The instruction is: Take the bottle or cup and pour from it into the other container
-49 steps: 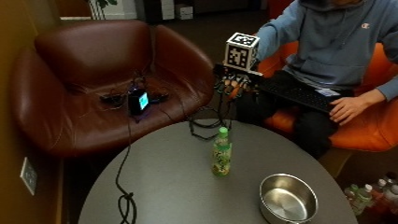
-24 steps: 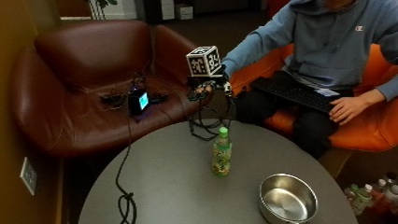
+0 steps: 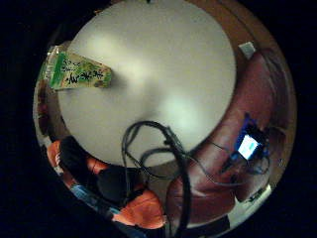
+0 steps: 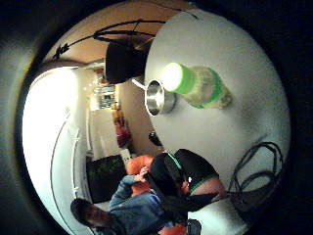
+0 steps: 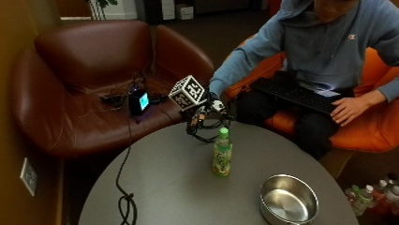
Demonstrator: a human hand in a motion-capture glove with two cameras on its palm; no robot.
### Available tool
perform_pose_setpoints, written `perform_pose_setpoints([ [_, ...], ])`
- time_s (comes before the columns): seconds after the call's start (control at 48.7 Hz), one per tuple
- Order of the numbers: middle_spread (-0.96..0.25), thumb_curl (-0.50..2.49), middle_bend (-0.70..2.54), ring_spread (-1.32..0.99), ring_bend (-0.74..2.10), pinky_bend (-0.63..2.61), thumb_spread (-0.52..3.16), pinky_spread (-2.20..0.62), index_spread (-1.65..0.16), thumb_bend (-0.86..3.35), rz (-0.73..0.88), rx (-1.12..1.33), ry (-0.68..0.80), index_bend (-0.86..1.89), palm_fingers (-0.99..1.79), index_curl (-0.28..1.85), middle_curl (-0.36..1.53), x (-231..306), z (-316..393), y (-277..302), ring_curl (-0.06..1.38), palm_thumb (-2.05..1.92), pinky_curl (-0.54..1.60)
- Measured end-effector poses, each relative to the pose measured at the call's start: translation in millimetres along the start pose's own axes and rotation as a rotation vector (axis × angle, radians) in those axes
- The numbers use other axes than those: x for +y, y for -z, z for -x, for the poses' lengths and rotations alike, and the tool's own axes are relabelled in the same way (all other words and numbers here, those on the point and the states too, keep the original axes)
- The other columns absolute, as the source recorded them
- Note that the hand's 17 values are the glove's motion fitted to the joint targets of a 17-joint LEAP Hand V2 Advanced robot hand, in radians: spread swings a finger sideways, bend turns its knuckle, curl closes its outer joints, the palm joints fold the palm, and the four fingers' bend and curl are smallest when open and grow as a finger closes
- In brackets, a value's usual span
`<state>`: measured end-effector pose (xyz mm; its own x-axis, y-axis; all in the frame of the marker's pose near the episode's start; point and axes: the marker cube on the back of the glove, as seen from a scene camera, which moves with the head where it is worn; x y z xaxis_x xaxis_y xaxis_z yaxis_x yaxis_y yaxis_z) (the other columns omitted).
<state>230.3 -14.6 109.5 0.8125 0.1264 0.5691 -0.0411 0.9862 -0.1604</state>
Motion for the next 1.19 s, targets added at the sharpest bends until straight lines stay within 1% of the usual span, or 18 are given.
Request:
perform_pose_setpoints([
  [0.144, -0.20, 0.33, 0.18, -0.10, 0.35, 0.47, 0.89, 0.19, -0.43, -0.03, -0.005, -0.237, 0.056, 0.13, 0.04, 0.25, 0.29, -32, 2, -29, 0.27, 0.56, 0.34],
  [0.267, -0.20, 0.34, 0.17, -0.11, 0.37, 0.49, 0.86, 0.19, -0.43, -0.03, -0.010, -0.383, 0.096, 0.13, 0.03, 0.24, 0.28, -50, 6, -56, 0.28, 0.58, 0.35],
  [0.452, -0.17, 0.34, 0.17, -0.11, 0.45, 0.58, 0.83, 0.18, -0.44, -0.03, -0.101, -0.482, 0.098, 0.06, -0.03, 0.18, 0.28, -62, 7, -86, 0.30, 0.61, 0.37],
  [0.554, -0.16, 0.35, 0.17, -0.09, 0.49, 0.61, 0.83, 0.18, -0.44, -0.02, -0.147, -0.519, 0.113, 0.09, -0.01, 0.16, 0.28, -76, 17, -89, 0.31, 0.64, 0.37],
  [0.616, -0.15, 0.36, 0.20, -0.08, 0.49, 0.58, 0.83, 0.19, -0.43, -0.01, -0.186, -0.552, 0.108, 0.17, 0.12, 0.19, 0.28, -81, 21, -91, 0.31, 0.68, 0.36],
  [0.657, -0.14, 0.37, 0.23, -0.08, 0.49, 0.54, 0.82, 0.19, -0.43, 0.01, -0.218, -0.580, 0.102, 0.21, 0.27, 0.21, 0.30, -82, 21, -93, 0.30, 0.74, 0.34],
  [0.678, -0.13, 0.39, 0.28, -0.09, 0.51, 0.51, 0.82, 0.18, -0.42, 0.03, -0.235, -0.592, 0.098, 0.25, 0.47, 0.23, 0.31, -82, 21, -94, 0.30, 0.79, 0.33],
  [0.698, -0.12, 0.40, 0.28, -0.09, 0.50, 0.48, 0.81, 0.18, -0.41, 0.03, -0.251, -0.601, 0.093, 0.25, 0.51, 0.23, 0.31, -83, 22, -95, 0.28, 0.81, 0.31],
  [0.719, -0.12, 0.41, 0.32, -0.11, 0.53, 0.44, 0.80, 0.16, -0.39, 0.05, -0.268, -0.608, 0.086, 0.27, 0.65, 0.24, 0.33, -83, 23, -96, 0.29, 0.85, 0.30],
  [0.76, -0.12, 0.44, 0.36, -0.13, 0.54, 0.37, 0.79, 0.13, -0.36, 0.06, -0.305, -0.618, 0.072, 0.29, 0.81, 0.27, 0.34, -85, 27, -98, 0.29, 0.90, 0.28],
  [0.842, -0.11, 0.48, 0.42, -0.15, 0.52, 0.29, 0.70, 0.08, -0.31, 0.05, -0.371, -0.629, 0.040, 0.28, 0.91, 0.31, 0.38, -104, 56, -90, 0.32, 0.95, 0.29],
  [0.924, -0.10, 0.52, 0.43, -0.17, 0.52, 0.25, 0.57, 0.02, -0.27, 0.02, -0.379, -0.584, -0.010, 0.25, 1.03, 0.34, 0.40, -125, 92, -76, 0.34, 0.98, 0.29],
  [1.047, -0.09, 0.57, 0.40, -0.18, 0.49, 0.26, 0.44, -0.05, -0.23, -0.02, -0.365, -0.472, -0.019, 0.20, 1.11, 0.38, 0.42, -102, 74, -98, 0.36, 1.01, 0.31],
  [1.191, -0.09, 0.61, 0.38, -0.17, 0.45, 0.28, 0.35, -0.10, -0.20, -0.03, -0.295, -0.251, -0.029, 0.18, 1.15, 0.40, 0.43, -96, 114, -80, 0.37, 1.02, 0.34],
])
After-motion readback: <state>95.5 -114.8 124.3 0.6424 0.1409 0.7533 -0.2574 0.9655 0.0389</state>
